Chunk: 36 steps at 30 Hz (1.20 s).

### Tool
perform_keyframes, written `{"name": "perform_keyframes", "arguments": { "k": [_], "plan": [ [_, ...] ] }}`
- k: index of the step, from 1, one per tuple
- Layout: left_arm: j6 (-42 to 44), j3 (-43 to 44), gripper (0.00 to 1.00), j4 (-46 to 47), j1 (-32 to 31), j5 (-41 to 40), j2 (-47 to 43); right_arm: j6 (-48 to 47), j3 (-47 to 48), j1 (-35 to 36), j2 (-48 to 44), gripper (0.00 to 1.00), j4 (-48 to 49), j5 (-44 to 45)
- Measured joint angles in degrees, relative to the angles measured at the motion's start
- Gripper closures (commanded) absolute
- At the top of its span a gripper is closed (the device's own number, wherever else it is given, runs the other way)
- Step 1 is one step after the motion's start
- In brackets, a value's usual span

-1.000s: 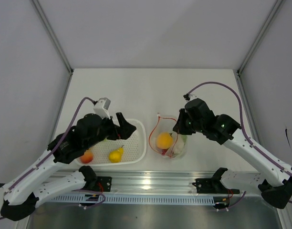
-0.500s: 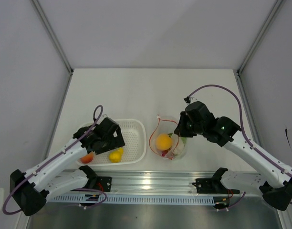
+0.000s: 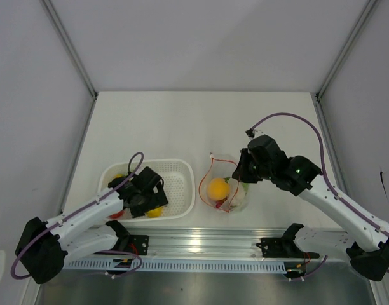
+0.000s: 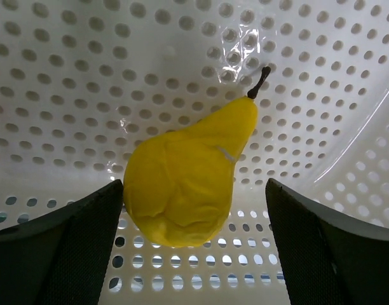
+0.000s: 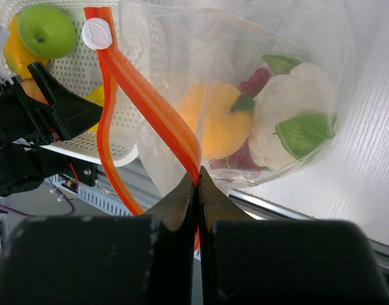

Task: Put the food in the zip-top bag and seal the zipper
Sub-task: Pick up the fake fruit from the bin.

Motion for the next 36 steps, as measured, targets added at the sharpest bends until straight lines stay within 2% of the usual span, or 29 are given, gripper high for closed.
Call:
{"name": "perform_keyframes", "arguments": {
  "k": [3,5,9,10,11,16,19,23,28,32,36],
  "plan": [
    [0.00,0.00,0.11,1.18,0.00,0.37,1.81,0.00,0.00,0.00,0.00,1.00,0.00,0.00],
    [0.02,0.00,0.18,1.84,0.00,0.66,2.60,0.00,0.00,0.00,0.00,1.00,0.00,0.02],
    [0.07,0.00,0.34,2.34,0.00,1.05,2.64,0.00,0.00,0.00,0.00,1.00,0.00,0.02],
    [0.02,-0.04,0.42,2.47,0.00,1.18,2.43,0.00,0.00,0.00,0.00,1.00,0.00,0.02],
    [0.02,-0.07,0.46,2.51,0.00,1.20,2.21,0.00,0.00,0.00,0.00,1.00,0.00,0.02],
    [0.07,-0.11,0.48,2.62,0.00,0.85,0.52,0.00,0.00,0.00,0.00,1.00,0.00,0.02],
    [0.24,0.00,0.58,2.34,0.00,0.17,-0.11,0.00,0.00,0.00,0.00,1.00,0.00,0.02],
    [2.47,2.80,0.58,-0.02,0.00,-0.66,-1.16,0.00,0.00,0.00,0.00,1.00,0.00,0.02],
    [6.95,8.02,0.52,0.90,0.00,0.02,-8.07,0.00,0.00,0.00,0.00,1.00,0.00,0.02],
    [9.40,11.65,0.48,5.40,0.00,4.11,-14.05,0.00,0.07,0.00,0.11,1.00,0.00,0.02],
    [10.71,14.60,0.48,11.93,0.02,11.28,-14.58,0.00,0.48,0.00,0.39,1.00,0.00,0.00]
  ]
}}
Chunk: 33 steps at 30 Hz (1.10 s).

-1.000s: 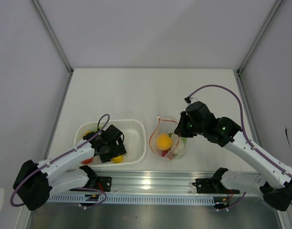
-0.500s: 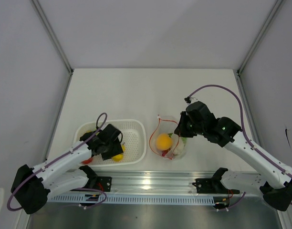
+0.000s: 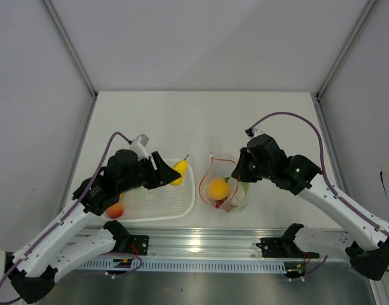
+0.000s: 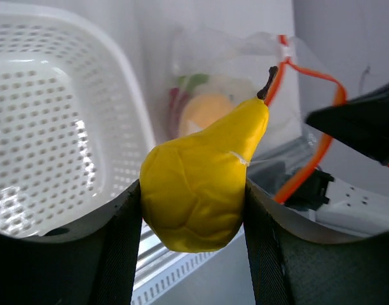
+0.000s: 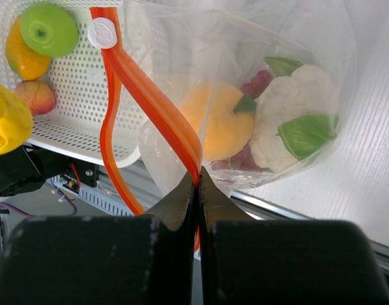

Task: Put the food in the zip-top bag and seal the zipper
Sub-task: Pick up the fake fruit from the bin, then place the fake fruit in the zipper food storage bag.

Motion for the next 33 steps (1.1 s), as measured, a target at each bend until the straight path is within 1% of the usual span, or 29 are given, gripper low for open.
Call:
{"name": "perform_keyframes", "arguments": {
  "k": [4,9,12,17,22,27,33],
  "plan": [
    [0.90,3.98,0.48,3.89,-1.97,5.97,5.22,0.00,0.52,0.00,0.50,1.00,0.00,0.00],
    [0.87,8.94,0.49,5.25,-8.44,8.72,12.33,0.00,0.55,0.00,0.57,1.00,0.00,0.02],
    [-0.26,10.82,0.50,4.92,-10.47,9.55,14.73,0.02,0.55,0.00,0.57,1.00,0.00,0.02],
    [-2.64,13.73,0.49,3.13,-11.32,9.40,20.72,0.02,1.07,0.00,1.05,1.00,0.02,0.00],
    [-6.34,15.61,0.49,-0.94,-12.55,8.13,25.53,0.02,1.44,0.00,1.31,1.00,0.02,0.02],
    [-9.51,19.80,0.45,-5.77,-13.07,6.49,29.83,0.02,1.49,0.00,1.55,1.00,0.13,0.00],
    [-13.11,25.35,0.43,-8.46,-13.77,6.56,35.15,0.20,1.49,0.00,1.84,1.00,1.18,-0.50]
  ]
}}
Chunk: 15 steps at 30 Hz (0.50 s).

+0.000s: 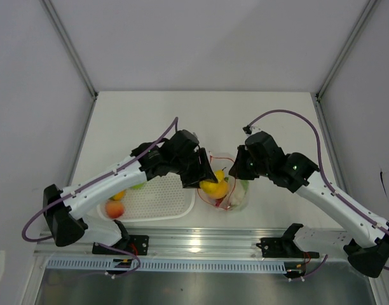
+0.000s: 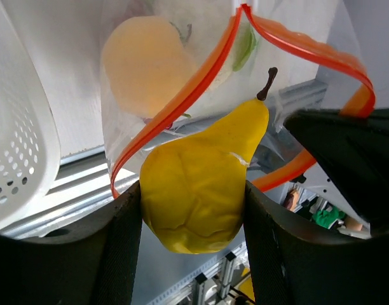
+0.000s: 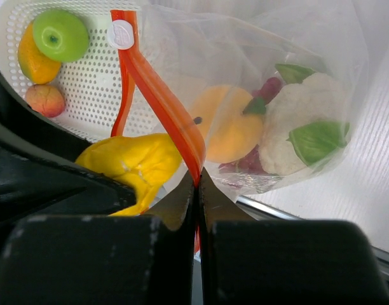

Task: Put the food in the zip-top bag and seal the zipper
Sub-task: Place the fake fruit in the zipper food storage bag.

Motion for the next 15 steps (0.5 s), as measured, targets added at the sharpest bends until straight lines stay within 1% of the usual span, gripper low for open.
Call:
{"name": "perform_keyframes", "arguments": {
  "k": [8,11,13,15],
  "plan": [
    [-4.52,6.05,0.43,-4.02,-0.48,0.17,8.66,0.04,0.00,0.00,0.07,1.00,0.55,-0.57],
    [-6.21,6.29,0.42,-4.09,-0.50,0.00,10.03,0.07,0.00,0.00,0.07,1.00,0.55,-0.57],
    [-7.17,6.58,0.39,-4.13,-0.48,-0.13,10.62,0.07,0.00,0.00,0.07,1.00,0.55,-0.57],
    [-7.74,6.97,0.39,-4.00,-0.39,-0.26,11.26,0.09,0.00,0.00,0.07,1.00,0.55,-0.57]
  ]
}}
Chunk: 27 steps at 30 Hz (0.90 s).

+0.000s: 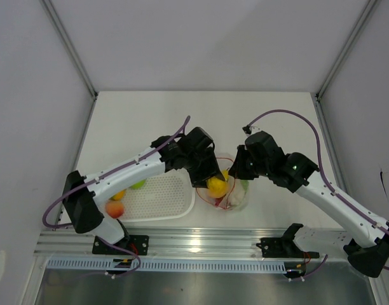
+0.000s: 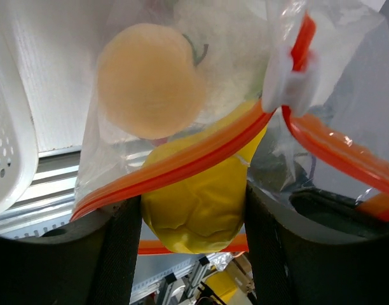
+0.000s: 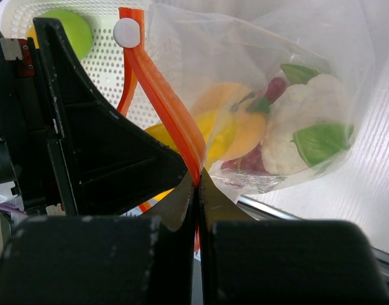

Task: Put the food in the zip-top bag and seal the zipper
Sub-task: Place the fake fruit in the zipper food storage bag.

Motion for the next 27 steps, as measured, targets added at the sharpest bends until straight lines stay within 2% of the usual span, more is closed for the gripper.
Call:
{"name": "perform_keyframes", "arguments": {
  "k": [4,8,11,12,14,22,27],
  "plan": [
    [-0.48,0.13,0.38,2.82,1.20,0.24,1.07,0.02,-0.02,0.00,0.00,1.00,0.00,0.00],
    [-0.28,0.70,0.32,5.03,3.48,0.42,2.82,0.17,-0.11,0.00,0.00,1.00,0.02,0.02],
    [0.33,2.32,0.22,5.84,4.46,0.44,4.79,0.24,-0.22,0.00,0.00,1.00,0.04,0.00],
    [0.79,2.62,0.09,6.36,4.57,0.44,5.16,0.26,-0.31,0.00,0.00,1.00,0.09,0.02],
    [1.90,3.06,0.01,7.13,4.63,0.66,5.40,0.37,-0.55,0.00,0.00,1.00,0.20,0.02],
    [5.75,2.05,0.01,10.82,4.63,1.70,4.09,0.39,-0.66,0.24,0.00,1.00,0.24,0.02],
    [8.37,-8.83,0.00,17.03,4.63,3.06,-4.55,0.39,-0.66,0.28,0.00,1.00,0.20,0.04]
  ]
}}
